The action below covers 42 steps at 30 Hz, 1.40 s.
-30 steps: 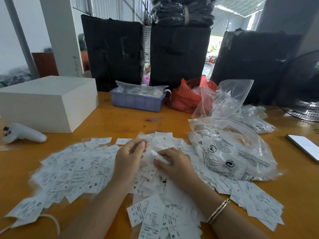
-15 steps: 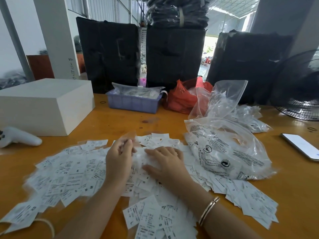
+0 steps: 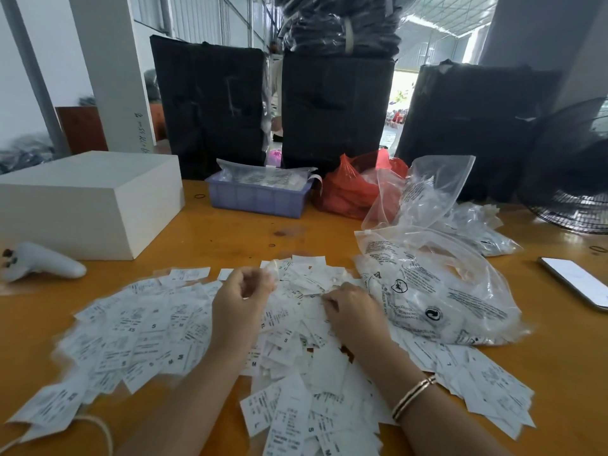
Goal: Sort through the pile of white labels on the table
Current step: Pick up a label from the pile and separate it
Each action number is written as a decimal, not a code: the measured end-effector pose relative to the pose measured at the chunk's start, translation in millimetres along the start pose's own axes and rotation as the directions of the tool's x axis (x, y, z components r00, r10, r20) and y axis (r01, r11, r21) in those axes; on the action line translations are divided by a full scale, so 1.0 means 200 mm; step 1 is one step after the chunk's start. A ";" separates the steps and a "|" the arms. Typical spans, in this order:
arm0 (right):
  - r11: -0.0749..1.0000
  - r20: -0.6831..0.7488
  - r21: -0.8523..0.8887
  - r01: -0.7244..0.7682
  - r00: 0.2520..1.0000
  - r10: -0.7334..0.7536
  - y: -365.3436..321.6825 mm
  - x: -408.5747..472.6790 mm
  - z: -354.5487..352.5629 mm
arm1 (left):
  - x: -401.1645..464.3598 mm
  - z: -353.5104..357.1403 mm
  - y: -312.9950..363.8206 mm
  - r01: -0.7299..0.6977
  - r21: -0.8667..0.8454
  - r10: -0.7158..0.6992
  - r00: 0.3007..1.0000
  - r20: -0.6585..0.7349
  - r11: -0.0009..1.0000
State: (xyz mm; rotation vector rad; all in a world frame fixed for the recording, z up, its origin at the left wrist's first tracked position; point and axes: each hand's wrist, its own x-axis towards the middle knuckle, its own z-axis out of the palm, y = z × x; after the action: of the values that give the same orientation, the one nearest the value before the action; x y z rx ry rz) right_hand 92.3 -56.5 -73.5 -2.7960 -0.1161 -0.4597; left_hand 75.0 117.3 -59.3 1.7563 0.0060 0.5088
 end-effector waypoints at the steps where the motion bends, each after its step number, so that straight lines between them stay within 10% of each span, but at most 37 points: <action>1: 1.000 -0.008 0.014 0.015 1.000 -0.015 0.00 0.00 0.00 | 0.00 0.00 0.00 -0.001 -0.005 0.001 1.000 0.002 1.000; 12: 0.945 -0.062 0.293 0.145 0.989 -0.132 0.00 -0.04 -0.03 | 0.01 0.00 -0.03 0.034 -0.006 -0.034 0.997 0.064 0.999; 15: 0.455 0.011 0.889 -0.043 0.997 0.073 -0.01 -0.07 -0.06 | 0.00 0.01 -0.02 0.044 -0.055 -0.036 0.989 0.145 0.998; 17: 0.117 0.101 0.987 -0.113 0.990 0.100 0.00 -0.07 -0.08 | -0.01 0.02 -0.01 0.040 -0.056 -0.028 0.978 0.208 0.998; 21: -0.012 0.245 0.970 -0.244 0.970 0.004 0.00 -0.06 -0.07 | -0.03 0.03 -0.01 0.007 -0.030 0.002 0.960 0.280 1.000; 31: 0.229 0.123 0.964 -0.133 0.991 0.057 -0.02 -0.08 -0.08 | -0.02 0.02 0.01 -0.023 -0.064 0.041 0.955 0.294 0.998; 38: 0.172 0.079 0.981 -0.088 0.995 0.055 -0.03 -0.08 -0.06 | -0.02 0.02 0.01 -0.011 -0.077 0.030 0.967 0.252 0.997; 42: 0.492 -0.005 0.871 0.009 1.000 -0.010 -0.06 -0.09 -0.07 | -0.03 0.02 0.03 0.064 -0.172 -0.026 0.976 0.215 0.983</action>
State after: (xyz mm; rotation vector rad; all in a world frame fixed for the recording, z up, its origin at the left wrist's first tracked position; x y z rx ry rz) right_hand 69.5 -50.9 -63.6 -1.7572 -0.2789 -0.2720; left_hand 69.6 110.7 -56.2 1.6233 -0.1460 0.2772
